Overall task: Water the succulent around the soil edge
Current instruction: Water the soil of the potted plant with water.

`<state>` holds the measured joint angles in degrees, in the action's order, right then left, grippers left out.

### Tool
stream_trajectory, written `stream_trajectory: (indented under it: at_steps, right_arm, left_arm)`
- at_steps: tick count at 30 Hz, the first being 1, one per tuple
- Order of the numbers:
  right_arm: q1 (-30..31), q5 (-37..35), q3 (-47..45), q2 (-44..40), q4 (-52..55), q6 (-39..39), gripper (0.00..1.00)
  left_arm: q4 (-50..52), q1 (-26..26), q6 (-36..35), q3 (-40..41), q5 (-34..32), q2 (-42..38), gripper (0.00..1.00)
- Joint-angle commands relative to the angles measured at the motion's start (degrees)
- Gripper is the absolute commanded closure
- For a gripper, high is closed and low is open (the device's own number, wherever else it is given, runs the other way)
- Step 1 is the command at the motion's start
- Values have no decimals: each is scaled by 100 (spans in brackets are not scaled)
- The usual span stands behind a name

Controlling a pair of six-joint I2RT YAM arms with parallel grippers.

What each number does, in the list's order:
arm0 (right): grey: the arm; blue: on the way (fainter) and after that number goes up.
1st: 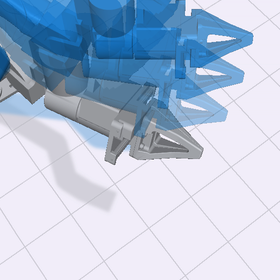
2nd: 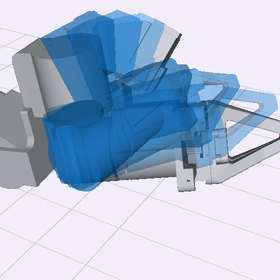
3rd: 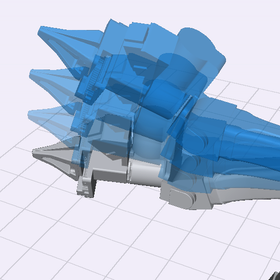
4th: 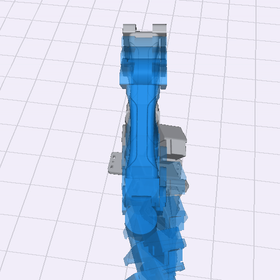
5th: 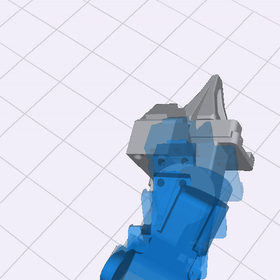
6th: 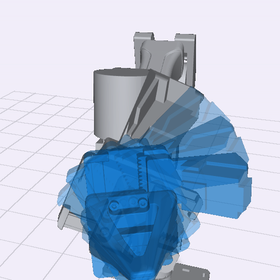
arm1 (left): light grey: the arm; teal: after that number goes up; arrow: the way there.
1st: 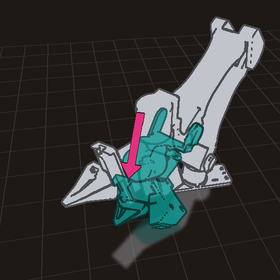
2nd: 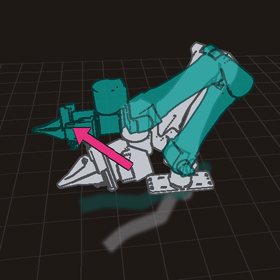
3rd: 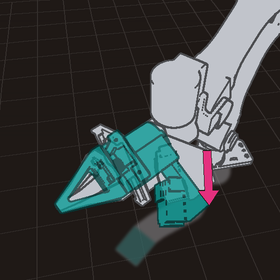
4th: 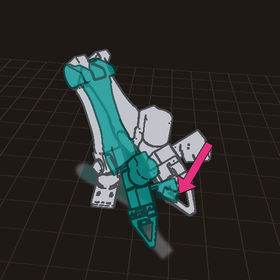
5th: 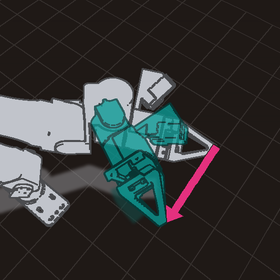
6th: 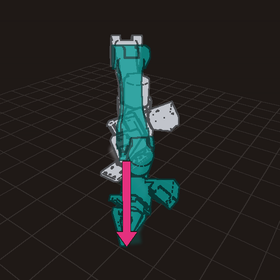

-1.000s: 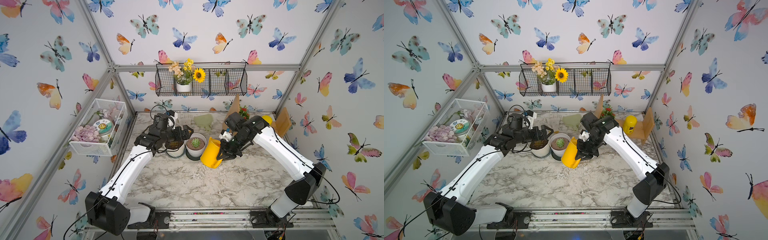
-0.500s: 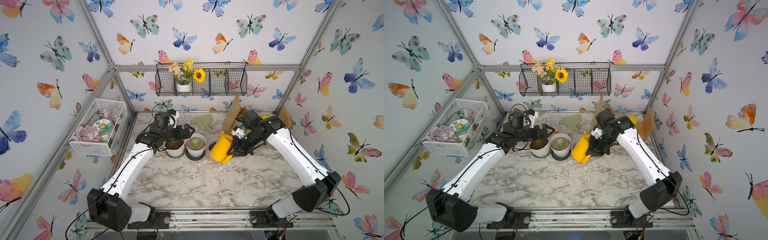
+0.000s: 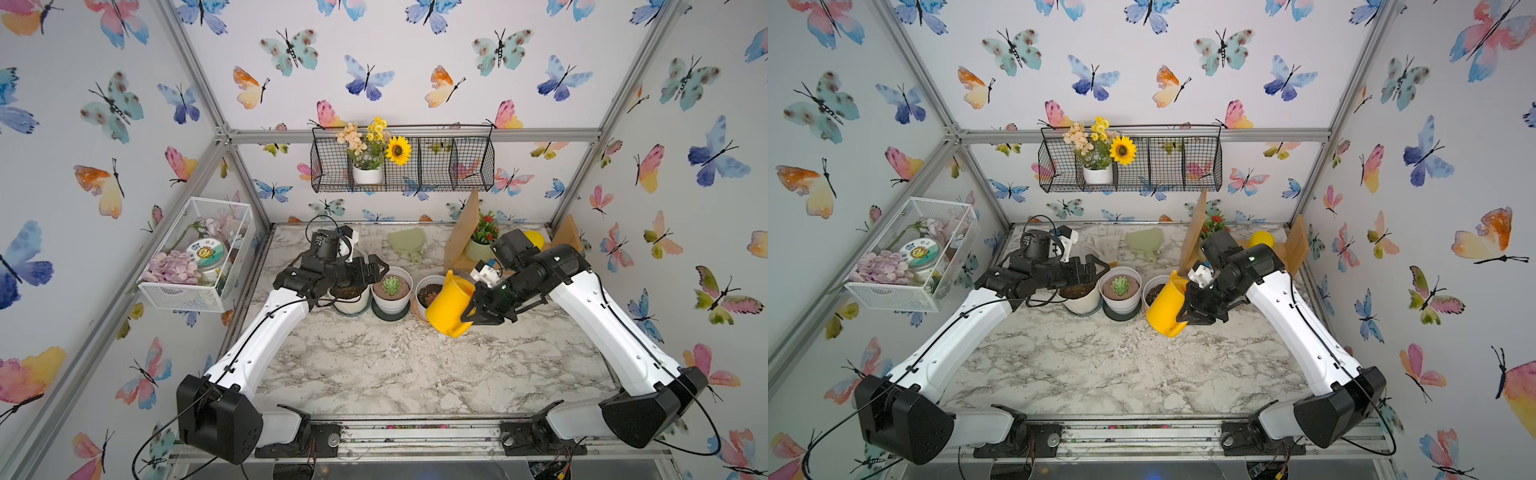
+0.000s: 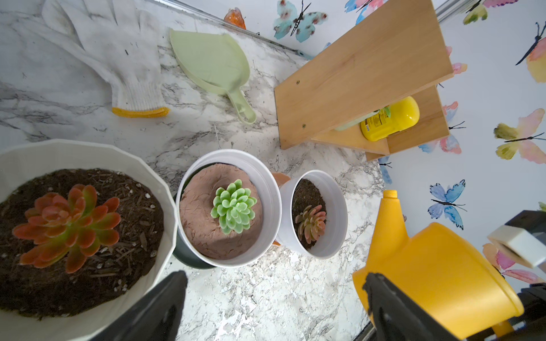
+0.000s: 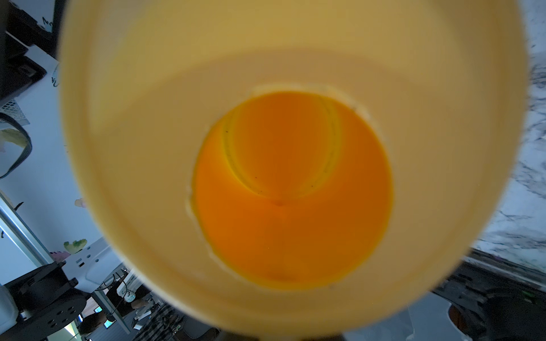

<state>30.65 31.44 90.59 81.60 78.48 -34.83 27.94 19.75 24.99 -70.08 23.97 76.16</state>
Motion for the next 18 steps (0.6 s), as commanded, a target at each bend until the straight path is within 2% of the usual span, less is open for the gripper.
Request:
stream_trajectory:
  at_steps: [1,4,7,12,16,18]
  right_arm:
    - [192,-111,298,211,24,139,98]
    - [406,-265,451,417,23,197,98]
    - [533,-760,807,523,26,231,98]
    - [625,-1368,1299,557,14,386,98]
    - [842,-1703,1426,541,16,575,99]
    - [1025,-2011,1471,541,19,664,99]
  left_arm:
    - [123,-210,71,107,77,-262,1]
    - [124,-525,133,250,150,-401,2]
    - [211,-750,86,281,62,-505,1]
    - [306,-779,-32,233,-79,-516,2]
    - [571,-779,-26,75,-521,-420,2]
    - [481,-779,-4,58,-464,-392,2]
